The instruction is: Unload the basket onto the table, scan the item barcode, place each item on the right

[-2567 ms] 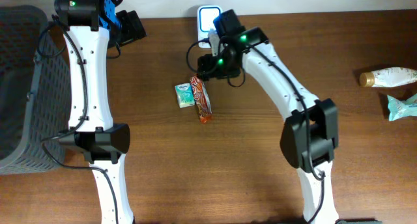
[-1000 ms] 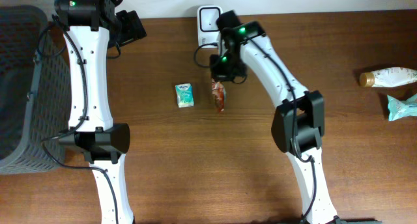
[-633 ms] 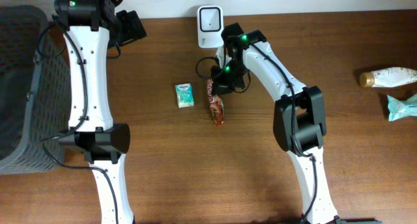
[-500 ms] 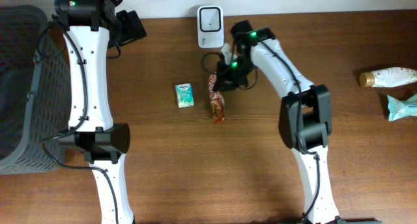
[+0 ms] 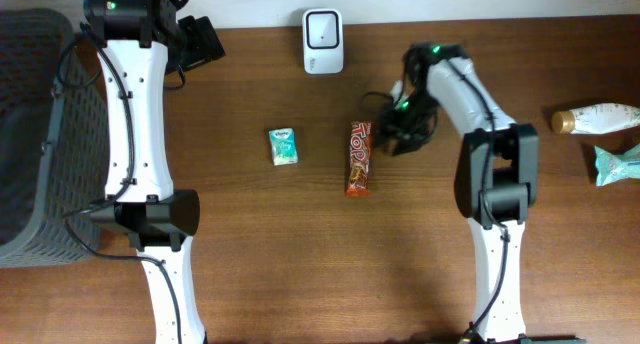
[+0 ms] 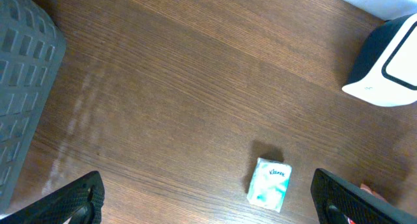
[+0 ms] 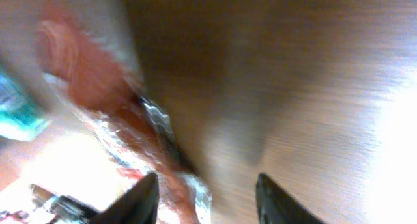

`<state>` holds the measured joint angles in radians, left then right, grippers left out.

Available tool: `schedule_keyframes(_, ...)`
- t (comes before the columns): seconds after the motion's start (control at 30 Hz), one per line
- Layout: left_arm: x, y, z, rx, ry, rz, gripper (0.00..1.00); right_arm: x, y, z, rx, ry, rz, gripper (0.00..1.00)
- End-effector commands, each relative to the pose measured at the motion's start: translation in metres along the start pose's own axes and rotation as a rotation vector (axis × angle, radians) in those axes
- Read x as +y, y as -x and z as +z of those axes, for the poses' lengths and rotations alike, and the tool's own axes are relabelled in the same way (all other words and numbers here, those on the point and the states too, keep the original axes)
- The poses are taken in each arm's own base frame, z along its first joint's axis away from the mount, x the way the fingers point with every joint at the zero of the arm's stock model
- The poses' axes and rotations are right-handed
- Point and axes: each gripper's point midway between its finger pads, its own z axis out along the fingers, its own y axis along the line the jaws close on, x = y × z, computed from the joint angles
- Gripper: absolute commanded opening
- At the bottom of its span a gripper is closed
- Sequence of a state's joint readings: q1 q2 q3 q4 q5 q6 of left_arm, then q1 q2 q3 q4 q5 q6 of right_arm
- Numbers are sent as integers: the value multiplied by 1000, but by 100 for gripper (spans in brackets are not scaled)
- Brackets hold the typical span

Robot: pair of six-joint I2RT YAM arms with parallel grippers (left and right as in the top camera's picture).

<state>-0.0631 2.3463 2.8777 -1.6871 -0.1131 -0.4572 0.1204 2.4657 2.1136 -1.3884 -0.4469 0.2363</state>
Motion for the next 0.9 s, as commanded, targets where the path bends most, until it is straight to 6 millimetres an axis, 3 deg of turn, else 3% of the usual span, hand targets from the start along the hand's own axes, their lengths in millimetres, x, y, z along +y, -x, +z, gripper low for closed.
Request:
schedule_keyframes(0.0, 2, 2, -3, -12, 7, 0, 99, -21, 20, -72, -191, -228, -19, 55)
schedule_keyframes(0.07, 2, 2, -3, -12, 7, 0, 99, -3, 14, -95, -221, -236, -48, 57)
schedule_keyframes(0.13, 2, 2, -3, -12, 7, 0, 99, 13, 3, -102, -218, -239, -79, 58)
schedule_keyframes(0.2, 2, 2, -3, -12, 7, 0, 99, 27, -7, -97, -197, -249, -111, 59)
schedule_keyframes(0.3, 2, 2, -3, -11, 7, 0, 99, 54, -25, -72, -148, -297, -190, 59)
schedule_keyframes(0.37, 2, 2, -3, -12, 7, 0, 99, 62, -28, -59, -164, -385, -215, 61)
schedule_keyframes(0.53, 2, 2, -3, -12, 7, 0, 99, 65, -27, -35, -265, -581, -134, 61)
schedule_keyframes(0.7, 2, 2, -3, -11, 8, 0, 99, 61, -25, -6, -275, -611, -103, 61)
schedule_keyframes(0.87, 2, 2, -3, -12, 7, 0, 99, 43, -21, 29, -249, -620, -98, 57)
